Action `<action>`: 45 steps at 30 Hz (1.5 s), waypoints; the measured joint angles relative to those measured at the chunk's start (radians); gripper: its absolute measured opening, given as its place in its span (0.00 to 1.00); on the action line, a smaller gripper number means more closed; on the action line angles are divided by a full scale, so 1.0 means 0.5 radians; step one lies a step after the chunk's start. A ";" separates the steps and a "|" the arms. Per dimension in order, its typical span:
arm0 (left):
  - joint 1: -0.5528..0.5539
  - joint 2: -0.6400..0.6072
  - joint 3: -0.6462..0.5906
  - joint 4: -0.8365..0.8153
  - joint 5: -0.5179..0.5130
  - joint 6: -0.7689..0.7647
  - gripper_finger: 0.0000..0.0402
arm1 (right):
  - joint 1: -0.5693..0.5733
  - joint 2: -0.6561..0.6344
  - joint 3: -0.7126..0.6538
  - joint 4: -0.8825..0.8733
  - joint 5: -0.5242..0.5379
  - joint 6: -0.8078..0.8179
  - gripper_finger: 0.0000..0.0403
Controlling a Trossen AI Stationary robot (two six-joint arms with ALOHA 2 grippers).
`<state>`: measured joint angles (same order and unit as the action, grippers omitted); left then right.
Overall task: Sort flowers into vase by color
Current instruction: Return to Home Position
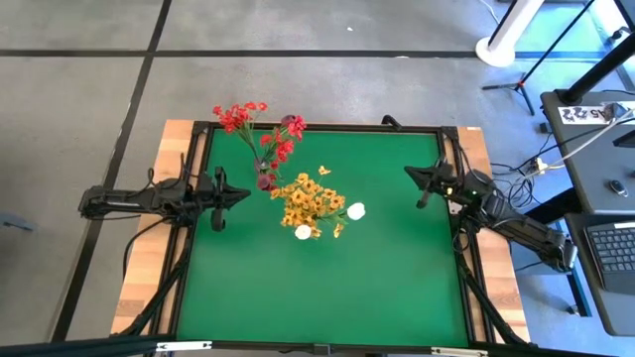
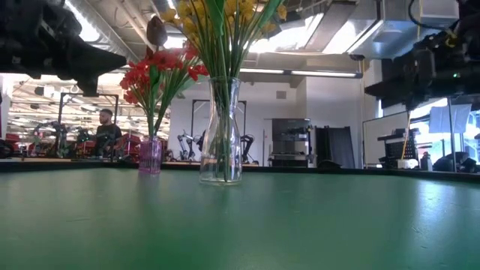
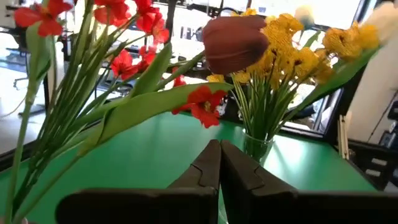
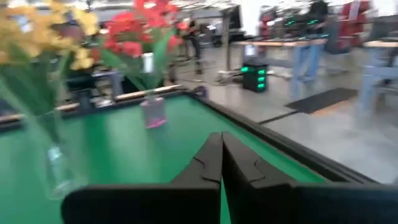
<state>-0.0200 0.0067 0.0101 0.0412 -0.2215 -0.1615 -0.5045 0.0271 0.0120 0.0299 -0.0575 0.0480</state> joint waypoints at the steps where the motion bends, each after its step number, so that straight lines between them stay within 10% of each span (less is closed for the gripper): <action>1: 0.000 -0.001 0.000 0.001 -0.006 -0.027 0.00 | 0.000 0.016 0.000 -0.003 0.043 -0.001 0.01; 45: 0.000 0.000 0.000 0.003 -0.046 -0.195 0.04 | 0.000 0.135 -0.008 -0.024 0.080 0.118 0.08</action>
<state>-0.0200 0.0067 0.0101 0.0429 -0.2447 -0.2592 -0.5045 0.0944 0.0082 0.0177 -0.0177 0.1070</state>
